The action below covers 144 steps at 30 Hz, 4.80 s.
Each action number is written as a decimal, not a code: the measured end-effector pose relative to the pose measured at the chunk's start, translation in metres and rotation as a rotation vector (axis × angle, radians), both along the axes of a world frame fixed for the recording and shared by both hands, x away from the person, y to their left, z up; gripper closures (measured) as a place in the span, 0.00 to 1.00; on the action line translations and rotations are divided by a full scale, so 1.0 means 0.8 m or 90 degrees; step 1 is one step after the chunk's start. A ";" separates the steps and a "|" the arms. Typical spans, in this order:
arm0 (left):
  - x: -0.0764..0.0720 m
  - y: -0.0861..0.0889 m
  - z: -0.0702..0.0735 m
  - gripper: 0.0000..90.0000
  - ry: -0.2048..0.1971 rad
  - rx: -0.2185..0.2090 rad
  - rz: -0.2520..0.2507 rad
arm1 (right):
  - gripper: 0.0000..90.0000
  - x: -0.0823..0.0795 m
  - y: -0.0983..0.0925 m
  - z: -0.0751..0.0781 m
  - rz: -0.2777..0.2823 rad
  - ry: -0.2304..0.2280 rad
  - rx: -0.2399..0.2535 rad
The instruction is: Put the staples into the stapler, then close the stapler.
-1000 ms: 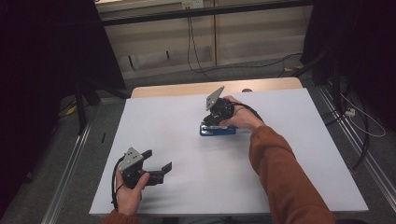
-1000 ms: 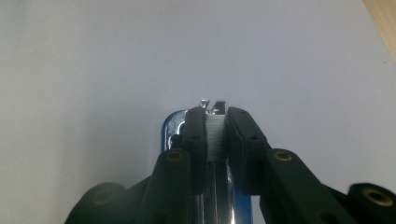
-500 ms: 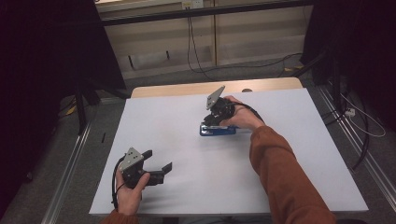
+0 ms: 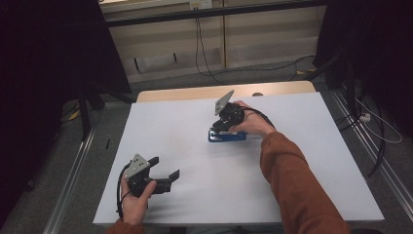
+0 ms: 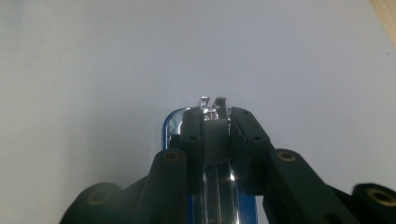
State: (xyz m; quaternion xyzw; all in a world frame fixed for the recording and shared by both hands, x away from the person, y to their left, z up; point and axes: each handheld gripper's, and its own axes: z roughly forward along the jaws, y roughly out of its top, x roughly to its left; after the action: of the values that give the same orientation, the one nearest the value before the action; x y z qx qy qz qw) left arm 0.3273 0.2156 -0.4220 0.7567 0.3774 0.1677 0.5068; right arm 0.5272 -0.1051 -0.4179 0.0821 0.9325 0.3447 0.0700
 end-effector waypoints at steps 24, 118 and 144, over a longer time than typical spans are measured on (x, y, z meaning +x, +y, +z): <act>0.000 0.000 0.000 0.06 0.001 0.001 0.000 | 0.88 -0.001 -0.005 0.007 -0.017 0.005 0.013; 0.001 0.005 0.001 0.06 -0.011 -0.017 0.019 | 0.07 -0.088 -0.099 0.004 -0.398 -0.026 0.219; 0.002 0.001 -0.001 0.06 -0.007 0.003 0.018 | 0.08 -0.143 -0.166 -0.003 -0.479 -0.084 0.254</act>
State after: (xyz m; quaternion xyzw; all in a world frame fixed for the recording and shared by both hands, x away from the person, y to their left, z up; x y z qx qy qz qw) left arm 0.3289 0.2162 -0.4227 0.7514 0.3851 0.1799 0.5047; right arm 0.4131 -0.2377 -0.4203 0.4062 0.7461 0.4733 0.2331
